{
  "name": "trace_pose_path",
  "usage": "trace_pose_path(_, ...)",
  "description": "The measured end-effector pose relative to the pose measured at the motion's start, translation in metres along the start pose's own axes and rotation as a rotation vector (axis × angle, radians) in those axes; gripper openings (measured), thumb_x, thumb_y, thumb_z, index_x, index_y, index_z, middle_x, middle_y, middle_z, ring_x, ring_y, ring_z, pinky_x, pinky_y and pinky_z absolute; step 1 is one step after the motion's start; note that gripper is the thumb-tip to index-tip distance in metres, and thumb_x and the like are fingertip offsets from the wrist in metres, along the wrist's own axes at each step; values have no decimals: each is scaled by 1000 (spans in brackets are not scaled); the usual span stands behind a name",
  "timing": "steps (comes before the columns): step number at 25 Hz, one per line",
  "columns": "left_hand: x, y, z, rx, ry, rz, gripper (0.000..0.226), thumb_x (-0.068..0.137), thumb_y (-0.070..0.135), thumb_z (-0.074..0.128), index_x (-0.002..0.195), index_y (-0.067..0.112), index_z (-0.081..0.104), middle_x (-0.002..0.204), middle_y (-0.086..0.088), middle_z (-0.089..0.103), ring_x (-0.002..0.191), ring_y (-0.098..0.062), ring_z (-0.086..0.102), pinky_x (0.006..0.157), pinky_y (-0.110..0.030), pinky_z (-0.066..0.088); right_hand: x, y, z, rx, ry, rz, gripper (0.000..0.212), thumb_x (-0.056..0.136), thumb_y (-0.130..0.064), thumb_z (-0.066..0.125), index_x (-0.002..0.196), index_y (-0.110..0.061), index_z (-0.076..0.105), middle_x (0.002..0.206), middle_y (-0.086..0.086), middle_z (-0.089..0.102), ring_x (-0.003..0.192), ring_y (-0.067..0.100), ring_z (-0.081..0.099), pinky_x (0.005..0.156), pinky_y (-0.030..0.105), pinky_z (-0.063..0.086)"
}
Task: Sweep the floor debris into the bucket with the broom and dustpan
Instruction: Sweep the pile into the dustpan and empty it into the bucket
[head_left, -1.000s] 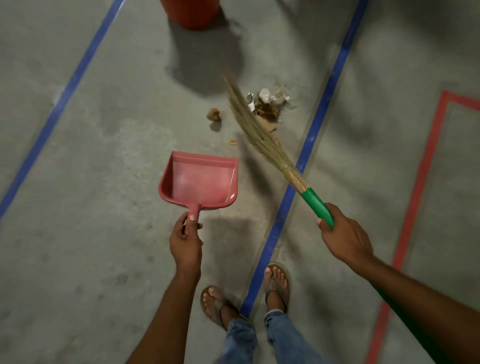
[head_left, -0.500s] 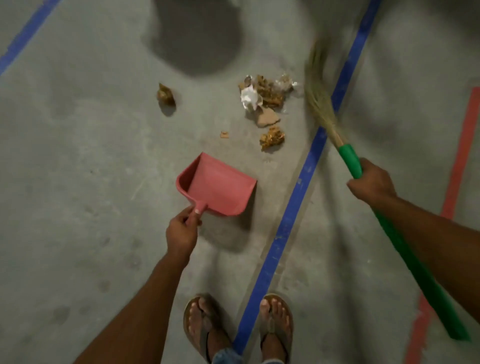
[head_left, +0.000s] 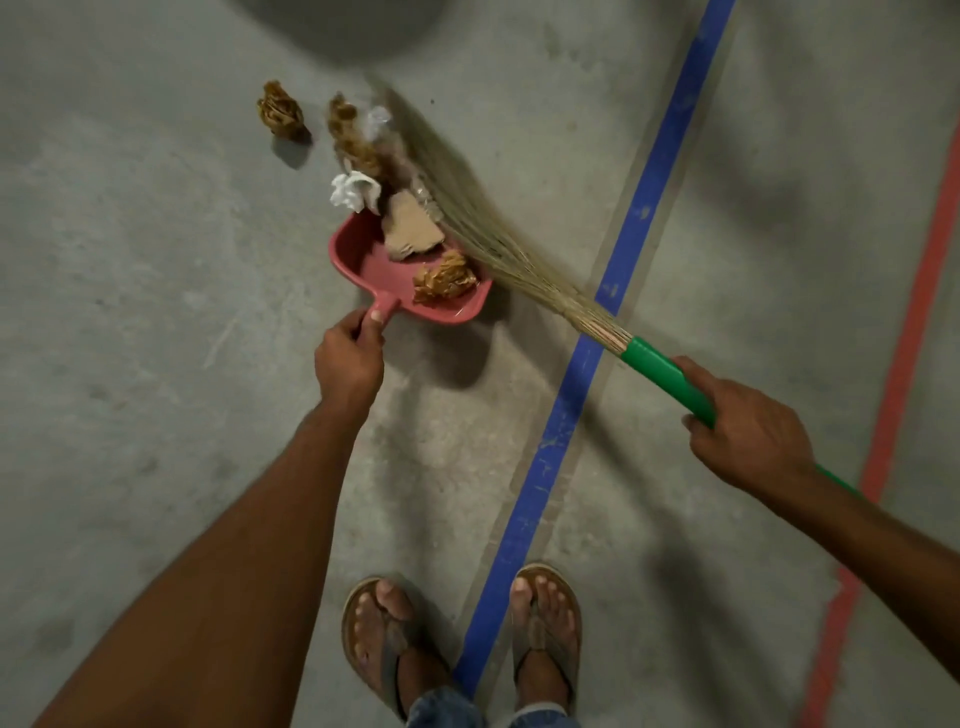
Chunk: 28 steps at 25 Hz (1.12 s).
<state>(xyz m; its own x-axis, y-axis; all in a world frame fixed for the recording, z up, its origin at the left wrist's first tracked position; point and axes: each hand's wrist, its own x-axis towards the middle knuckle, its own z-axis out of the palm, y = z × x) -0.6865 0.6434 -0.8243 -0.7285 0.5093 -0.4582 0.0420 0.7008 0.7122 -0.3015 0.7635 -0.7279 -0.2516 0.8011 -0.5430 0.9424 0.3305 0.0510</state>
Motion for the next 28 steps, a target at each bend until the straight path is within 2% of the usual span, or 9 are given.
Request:
trace_pose_path(3, -7, -7, -9, -62, 30, -73, 36, 107, 37, 50, 128, 15, 69, 99, -3, 71, 93, -19, 66, 79, -31, 50, -31, 15, -4, 66, 100, 29, 74, 91, -30, 63, 155, -42, 28, 107, 11, 68, 87, 36, 66, 70, 39, 54)
trace_pose_path(5, -19, -21, -21, -103, 94, -154, 39, 107, 38, 50, 132, 15, 67, 103, -4, 73, 94, -18, 66, 72, -25, 46, -25, 11, -12, 129, 154, 62, 75, 90, -29, 64, 155, -42, 28, 108, 12, 68, 87, 37, 65, 70, 40, 53)
trace_pose_path(7, -32, -40, -33, -106, 159, -207, 39, 106, 38, 50, 133, 15, 67, 102, -5, 74, 92, -18, 65, 67, -23, 42, 1, -6, -23, 167, 175, 84, 75, 90, -26, 63, 155, -42, 29, 112, 14, 68, 92, 39, 65, 74, 41, 52)
trace_pose_path(10, -42, -62, -53, -107, 242, -243, 35, 106, 33, 51, 132, 15, 67, 101, -6, 75, 96, -22, 66, 76, -28, 41, 61, -59, -40, 191, 130, 74, 76, 86, -21, 61, 154, -39, 32, 117, 17, 68, 99, 42, 65, 80, 43, 54)
trace_pose_path(14, -27, -75, -70, -148, 326, -272, 30, 106, 31, 51, 126, 18, 69, 97, -4, 74, 93, -19, 64, 77, -30, 40, 131, -140, -48, 150, 75, -42, 80, 83, -18, 59, 155, -38, 30, 122, 18, 65, 107, 41, 63, 87, 43, 54)
trace_pose_path(18, -22, -94, -90, -172, 415, -303, 30, 106, 35, 51, 120, 17, 71, 97, -4, 74, 95, -22, 65, 78, -30, 43, 181, -189, -70, -8, 184, -213, 79, 85, -11, 60, 155, -36, 34, 122, 20, 61, 110, 43, 60, 87, 47, 51)
trace_pose_path(22, -12, -116, -118, -164, 391, -285, 35, 105, 36, 54, 127, 14, 69, 98, -6, 75, 95, -20, 66, 74, -28, 42, 213, -192, -99, -157, 289, -309, 76, 86, -4, 62, 152, -35, 41, 111, 17, 61, 103, 41, 57, 78, 48, 48)
trace_pose_path(26, 10, -111, -136, -148, 294, -230, 37, 104, 42, 55, 130, 19, 69, 95, -1, 72, 95, -18, 65, 68, -22, 42, 202, -151, -99, -285, 233, -408, 73, 89, -9, 65, 152, -38, 41, 100, 8, 60, 92, 34, 55, 63, 41, 48)
trace_pose_path(28, 21, -109, -139, -167, 248, -207, 38, 103, 43, 57, 129, 20, 70, 95, 0, 73, 96, -18, 67, 74, -26, 45, 180, -135, -87, -291, 245, -459, 72, 88, -9, 66, 151, -35, 43, 101, 8, 62, 93, 33, 55, 60, 36, 44)
